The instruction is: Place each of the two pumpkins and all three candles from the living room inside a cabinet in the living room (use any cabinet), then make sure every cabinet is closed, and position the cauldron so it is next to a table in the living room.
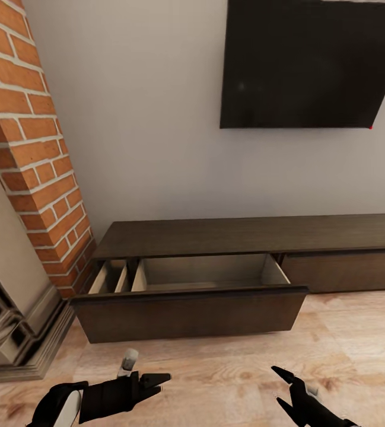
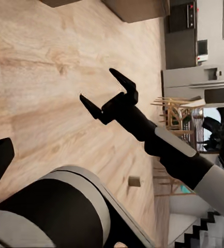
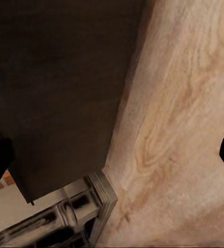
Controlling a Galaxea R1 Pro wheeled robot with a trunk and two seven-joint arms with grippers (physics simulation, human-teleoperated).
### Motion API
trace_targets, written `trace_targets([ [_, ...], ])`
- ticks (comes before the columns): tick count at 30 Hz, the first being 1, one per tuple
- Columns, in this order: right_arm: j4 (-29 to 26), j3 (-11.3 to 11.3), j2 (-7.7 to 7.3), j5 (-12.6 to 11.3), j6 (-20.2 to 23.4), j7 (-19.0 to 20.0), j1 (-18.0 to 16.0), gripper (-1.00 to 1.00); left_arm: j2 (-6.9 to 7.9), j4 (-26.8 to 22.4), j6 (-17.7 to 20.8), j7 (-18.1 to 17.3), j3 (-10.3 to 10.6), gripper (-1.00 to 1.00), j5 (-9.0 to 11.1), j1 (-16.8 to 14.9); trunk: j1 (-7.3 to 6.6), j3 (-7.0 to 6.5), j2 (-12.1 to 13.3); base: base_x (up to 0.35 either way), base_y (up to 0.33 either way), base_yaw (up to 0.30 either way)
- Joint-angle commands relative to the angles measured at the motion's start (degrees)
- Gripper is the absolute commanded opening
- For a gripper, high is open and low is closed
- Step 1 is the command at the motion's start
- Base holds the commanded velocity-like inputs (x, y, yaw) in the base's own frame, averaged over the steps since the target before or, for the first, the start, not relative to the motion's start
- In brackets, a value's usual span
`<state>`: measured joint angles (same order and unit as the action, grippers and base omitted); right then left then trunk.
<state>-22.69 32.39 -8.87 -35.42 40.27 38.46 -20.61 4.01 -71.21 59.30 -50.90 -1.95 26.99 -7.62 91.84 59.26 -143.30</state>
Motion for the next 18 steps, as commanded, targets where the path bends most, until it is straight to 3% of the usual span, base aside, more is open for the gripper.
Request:
trace_targets([
  [1,0.0,0.2,-0.12,0.2,0.5,1.0,0.2,1.00,0.16,0.2,0.2,0.2,-0.1,1.00,-0.2,0.0,-0.04,-0.18,0.0,0.000,0.000,0.000],
  [7,0.4,0.1,-0.30,0.9,0.5,6.1,0.7,1.00,0.41,0.4,0.3,2.2,-0.1,1.00,-0.1,0.0,-0.38,-1.47,0.5,0.000,0.000,0.000],
  [18,0.7,-0.1,-0.36,0.9,0.4,6.6,1.8,1.00,0.35,0.5,0.3,2.4,0.0,1.00,-0.1,0.0,-2.80,-3.44,4.9,0.000,0.000,0.000],
])
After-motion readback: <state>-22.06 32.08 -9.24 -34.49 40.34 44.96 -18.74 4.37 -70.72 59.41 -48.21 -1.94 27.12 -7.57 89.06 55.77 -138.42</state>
